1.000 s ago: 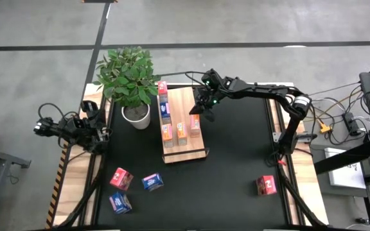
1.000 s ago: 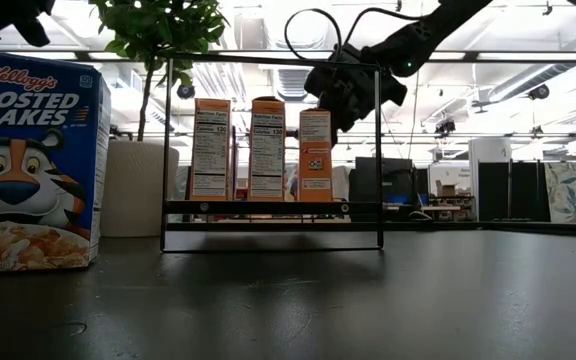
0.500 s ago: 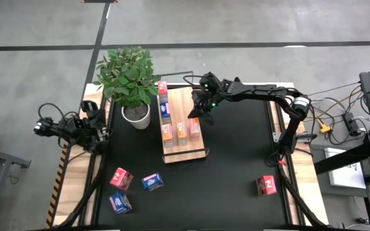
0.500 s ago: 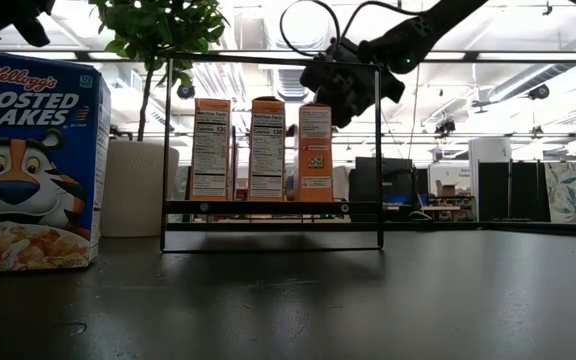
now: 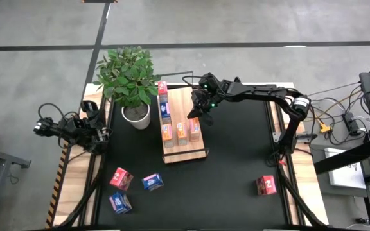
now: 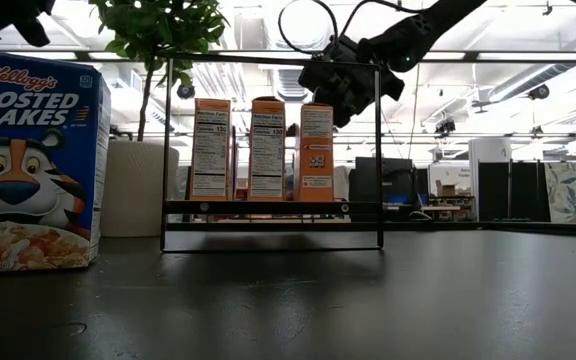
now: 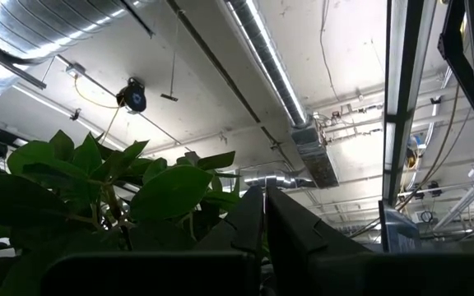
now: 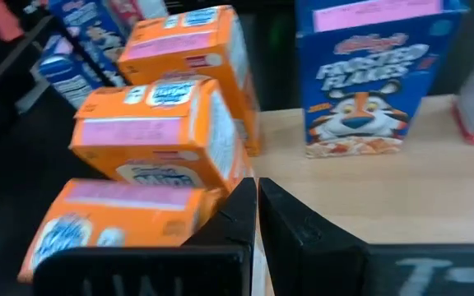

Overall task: Stack cereal on shelf
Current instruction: Put the orange cereal box on the shelf aligned with the other orange cereal boxes

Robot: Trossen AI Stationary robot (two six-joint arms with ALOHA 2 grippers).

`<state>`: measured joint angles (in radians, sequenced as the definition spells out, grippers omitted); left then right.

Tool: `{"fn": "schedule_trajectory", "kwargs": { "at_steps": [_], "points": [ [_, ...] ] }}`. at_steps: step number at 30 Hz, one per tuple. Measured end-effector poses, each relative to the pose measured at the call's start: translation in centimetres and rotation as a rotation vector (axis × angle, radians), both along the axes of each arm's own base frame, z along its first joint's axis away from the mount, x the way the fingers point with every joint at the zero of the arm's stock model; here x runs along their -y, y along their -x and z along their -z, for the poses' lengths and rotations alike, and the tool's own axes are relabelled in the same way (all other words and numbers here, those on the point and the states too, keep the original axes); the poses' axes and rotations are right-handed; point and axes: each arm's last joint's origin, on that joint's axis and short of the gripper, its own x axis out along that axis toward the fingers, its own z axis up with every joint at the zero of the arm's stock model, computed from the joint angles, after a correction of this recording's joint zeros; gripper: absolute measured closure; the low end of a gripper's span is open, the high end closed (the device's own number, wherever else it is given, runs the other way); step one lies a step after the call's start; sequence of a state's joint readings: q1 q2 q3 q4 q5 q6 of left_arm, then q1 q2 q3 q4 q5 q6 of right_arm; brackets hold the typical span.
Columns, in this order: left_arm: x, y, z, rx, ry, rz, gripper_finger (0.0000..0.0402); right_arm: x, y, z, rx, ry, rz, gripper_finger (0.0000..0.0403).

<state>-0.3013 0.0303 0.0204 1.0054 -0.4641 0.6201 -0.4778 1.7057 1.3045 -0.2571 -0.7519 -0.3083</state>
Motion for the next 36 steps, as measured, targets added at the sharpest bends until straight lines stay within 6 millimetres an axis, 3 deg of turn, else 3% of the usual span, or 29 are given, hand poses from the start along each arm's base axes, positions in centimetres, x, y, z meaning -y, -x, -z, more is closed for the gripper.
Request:
{"fn": "schedule_trajectory", "kwargs": {
  "at_steps": [7,13,19,23,36],
  "points": [
    [0.0,0.0,0.0,0.000,0.000,0.000,0.0402,-0.3,0.6,-2.9,0.051,0.006,0.040,0.0394],
    [0.0,0.0,0.0,0.000,0.000,0.000,0.0402,-2.4,0.9,-4.3,0.061,-0.001,0.002,0.0394],
    [0.0,0.0,0.0,-0.005,-0.011,-0.014,0.0402,-5.4,0.4,-3.8,0.046,0.010,-0.082,0.0394],
    [0.0,0.0,0.0,-0.006,-0.013,-0.016,0.0402,-6.7,0.1,-3.1,0.009,0.064,-0.050,0.0394],
    [0.0,0.0,0.0,-0.006,-0.013,-0.016,0.0402,-7.1,0.3,-1.8,-0.027,0.064,-0.044,0.0394]
  ]
}}
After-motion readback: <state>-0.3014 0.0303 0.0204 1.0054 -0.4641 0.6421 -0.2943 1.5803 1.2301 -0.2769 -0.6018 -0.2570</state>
